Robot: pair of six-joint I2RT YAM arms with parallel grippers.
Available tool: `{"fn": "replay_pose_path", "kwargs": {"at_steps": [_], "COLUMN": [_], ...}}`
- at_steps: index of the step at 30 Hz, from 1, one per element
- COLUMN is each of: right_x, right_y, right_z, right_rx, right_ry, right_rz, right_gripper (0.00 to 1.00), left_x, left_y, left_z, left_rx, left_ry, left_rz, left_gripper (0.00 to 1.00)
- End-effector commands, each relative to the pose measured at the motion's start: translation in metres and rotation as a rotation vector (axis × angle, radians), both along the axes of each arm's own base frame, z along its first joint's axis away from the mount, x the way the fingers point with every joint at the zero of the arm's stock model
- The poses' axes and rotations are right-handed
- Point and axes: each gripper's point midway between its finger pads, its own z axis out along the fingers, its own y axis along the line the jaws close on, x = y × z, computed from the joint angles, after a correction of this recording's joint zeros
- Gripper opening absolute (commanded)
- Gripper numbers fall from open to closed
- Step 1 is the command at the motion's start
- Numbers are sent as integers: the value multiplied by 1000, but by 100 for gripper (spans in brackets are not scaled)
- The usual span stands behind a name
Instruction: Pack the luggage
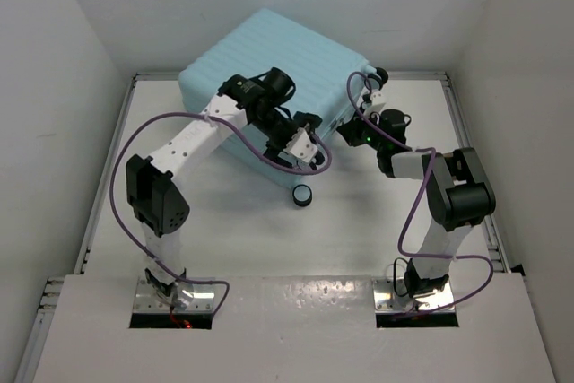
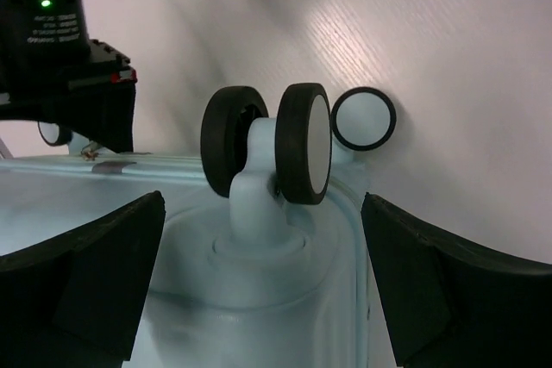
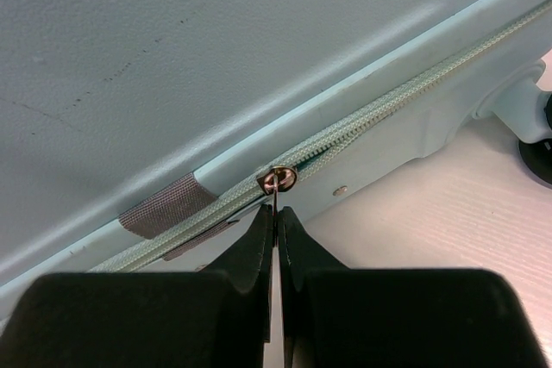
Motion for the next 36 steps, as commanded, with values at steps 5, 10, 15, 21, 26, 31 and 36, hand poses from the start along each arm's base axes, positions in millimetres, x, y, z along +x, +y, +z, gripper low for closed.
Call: {"fn": "replay_pose_path", "kwargs": {"at_steps": [5,10,15,21,26,31,36], "right_x": [23,28,32,38,37,40,43], "right_y": [5,7,6,-3,-15,-38,-52], "right_z": [49,46,47,45,42,34,30], "right_rx": [52,68,70,45,21,-22,-29], "right_ry": [-157,-143,-149,-164,-174,-159,-170], "right_rz": [29,30,36,-4,-60,-170,-239], "right_gripper": [0,0,0,0,0,0,0], "left_x": [-3,-3,1,-16,-34,-35,-28], "left_y": [4,5,15,43,87,119,142], "left_z": [-34,-52,-71,-80,-95,-90,-92], "left_rx": [225,336,427,461,516,498,514], "left_ry": [-183,-214,-207,-162,-109,-87,-76], "left_rz": [-173,-199,-178,-168,-157,-91,-38], "left_gripper": [98,90,65,22,1,0,0]}}
